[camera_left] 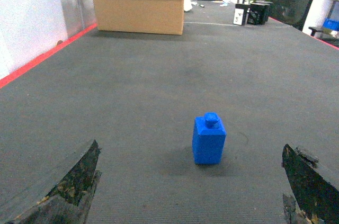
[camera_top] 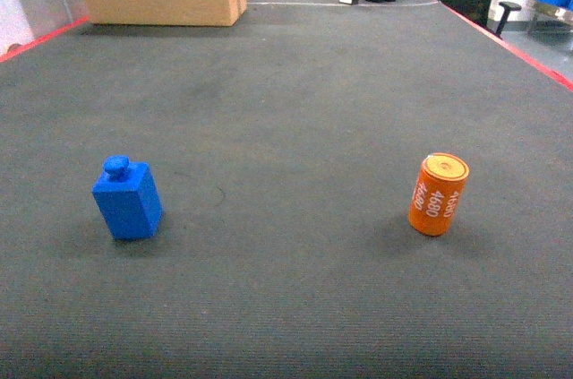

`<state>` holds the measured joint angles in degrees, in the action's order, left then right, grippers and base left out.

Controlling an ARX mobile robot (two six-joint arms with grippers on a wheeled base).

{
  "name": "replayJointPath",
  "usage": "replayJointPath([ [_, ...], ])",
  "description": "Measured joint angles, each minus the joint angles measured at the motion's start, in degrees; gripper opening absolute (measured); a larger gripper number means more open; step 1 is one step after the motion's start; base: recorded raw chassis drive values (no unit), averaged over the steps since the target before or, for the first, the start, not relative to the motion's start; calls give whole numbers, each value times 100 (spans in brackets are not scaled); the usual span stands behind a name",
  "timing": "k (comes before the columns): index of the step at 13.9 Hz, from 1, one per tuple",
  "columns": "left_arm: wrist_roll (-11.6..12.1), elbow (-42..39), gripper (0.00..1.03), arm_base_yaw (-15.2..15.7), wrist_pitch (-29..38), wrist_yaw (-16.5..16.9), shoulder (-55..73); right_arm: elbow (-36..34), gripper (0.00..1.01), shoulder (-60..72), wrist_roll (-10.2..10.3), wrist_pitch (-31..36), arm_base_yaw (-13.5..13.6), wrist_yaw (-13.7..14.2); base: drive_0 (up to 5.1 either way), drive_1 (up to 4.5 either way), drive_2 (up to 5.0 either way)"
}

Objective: Sort blue parts and orange caps into right shelf containers

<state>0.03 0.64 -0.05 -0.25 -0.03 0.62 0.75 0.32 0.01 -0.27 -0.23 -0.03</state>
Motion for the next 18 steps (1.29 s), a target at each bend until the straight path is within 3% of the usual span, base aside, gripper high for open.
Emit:
replayJointPath([
  [2, -2, 0, 98, 0, 0, 0, 0, 0, 98, 0, 0, 0, 0, 2, 0, 0, 0],
  [3, -116, 168, 98, -374, -476, -852, 284, 50, 98, 190, 22, -173, 315, 643, 0, 0, 0],
  [4, -205, 291, 98, -1014, 11, -1941, 1248, 57, 98, 1038, 46, 442, 1001, 1567, 0, 0, 0],
  [5, -238, 341, 98, -1161, 997, -2483, 2264, 68, 98, 2079, 179, 1480, 1467, 1910, 0, 0, 0],
  [6, -260, 546, 98, -1023, 2164, -2557, 3469, 249, 98, 3357, 221, 2664, 1661, 2059, 0, 0, 0],
  [8, -240, 1445, 98, -1040, 4317, -2146, 5958, 1137, 98, 6050, 234, 4931, 1978, 2059, 0, 0, 0],
  [9, -271, 1812, 98, -1043, 4868, -2035, 6951, 1545, 98, 7125, 247, 5501, 2035, 2035, 0, 0, 0],
  [12, -415, 2745, 98, -1115, 5187, -1932, 8968, 2511, 98, 9287, 254, 5716, 2092, 1969, 0, 0, 0],
  [18, -479, 3425, 98, -1126, 5259, -1683, 10194, 3132, 98, 10365, 289, 5775, 2031, 1950, 0, 0, 0],
])
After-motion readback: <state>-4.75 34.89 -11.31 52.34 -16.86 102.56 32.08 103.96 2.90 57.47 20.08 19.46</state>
